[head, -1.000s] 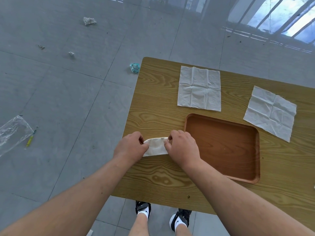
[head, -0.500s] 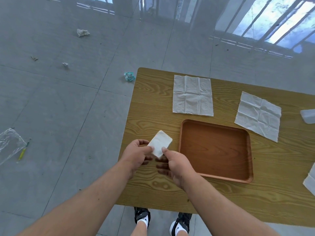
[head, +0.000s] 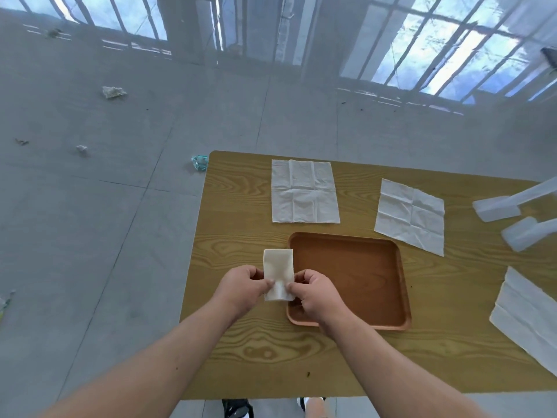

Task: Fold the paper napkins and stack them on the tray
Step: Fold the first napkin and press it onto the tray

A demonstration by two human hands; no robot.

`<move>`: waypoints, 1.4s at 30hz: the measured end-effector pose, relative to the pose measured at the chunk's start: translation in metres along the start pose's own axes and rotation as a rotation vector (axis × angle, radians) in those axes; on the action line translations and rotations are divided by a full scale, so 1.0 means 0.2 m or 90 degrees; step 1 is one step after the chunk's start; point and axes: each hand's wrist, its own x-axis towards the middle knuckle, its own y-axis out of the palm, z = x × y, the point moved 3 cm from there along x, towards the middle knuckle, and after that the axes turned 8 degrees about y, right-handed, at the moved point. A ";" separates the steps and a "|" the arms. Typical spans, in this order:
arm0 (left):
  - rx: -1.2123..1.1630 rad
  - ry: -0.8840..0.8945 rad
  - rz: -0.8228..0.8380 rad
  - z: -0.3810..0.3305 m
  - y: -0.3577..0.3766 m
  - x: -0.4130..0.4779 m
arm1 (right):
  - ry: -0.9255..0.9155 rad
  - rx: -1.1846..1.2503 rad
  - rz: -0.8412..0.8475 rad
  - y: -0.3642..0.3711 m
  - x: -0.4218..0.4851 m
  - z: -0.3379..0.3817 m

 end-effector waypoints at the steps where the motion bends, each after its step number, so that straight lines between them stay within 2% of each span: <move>1: 0.063 0.017 0.002 -0.02 0.02 0.02 | -0.004 -0.017 -0.007 -0.03 0.01 0.00; 5: 0.224 0.046 0.007 -0.08 0.11 0.10 | -0.036 -0.130 -0.041 -0.17 0.10 0.01; 10: 0.337 0.093 -0.043 -0.16 0.24 0.14 | -0.075 -0.237 -0.041 -0.31 0.23 0.06; 18: 0.481 0.164 -0.133 -0.24 0.40 0.26 | -0.163 -0.463 -0.116 -0.40 0.37 0.17; 21: 0.574 0.207 -0.157 -0.24 0.45 0.25 | -0.260 -0.573 -0.192 -0.42 0.37 0.20; 23: 0.637 0.252 -0.098 -0.21 0.50 0.22 | -0.403 -0.640 -0.241 -0.43 0.34 0.20; 25: 0.696 0.335 -0.029 -0.17 0.56 0.16 | -0.524 -0.747 -0.195 -0.42 0.35 0.18; 26: 0.712 0.370 0.003 -0.16 0.58 0.14 | -0.544 -0.805 -0.141 -0.41 0.36 0.17; 28: 0.731 0.383 0.076 -0.12 0.62 0.12 | -0.529 -0.906 -0.044 -0.40 0.40 0.14; 30: 0.732 0.362 0.118 -0.08 0.65 0.11 | -0.516 -0.964 0.001 -0.41 0.43 0.12; 33: 0.751 0.373 0.101 -0.09 0.65 0.11 | -0.517 -1.006 0.016 -0.41 0.44 0.09; 37: 0.740 0.369 0.072 -0.09 0.66 0.11 | -0.554 -0.989 -0.002 -0.40 0.44 0.09; 42: 0.759 0.329 0.098 -0.05 0.67 0.12 | -0.546 -0.989 -0.004 -0.39 0.47 0.10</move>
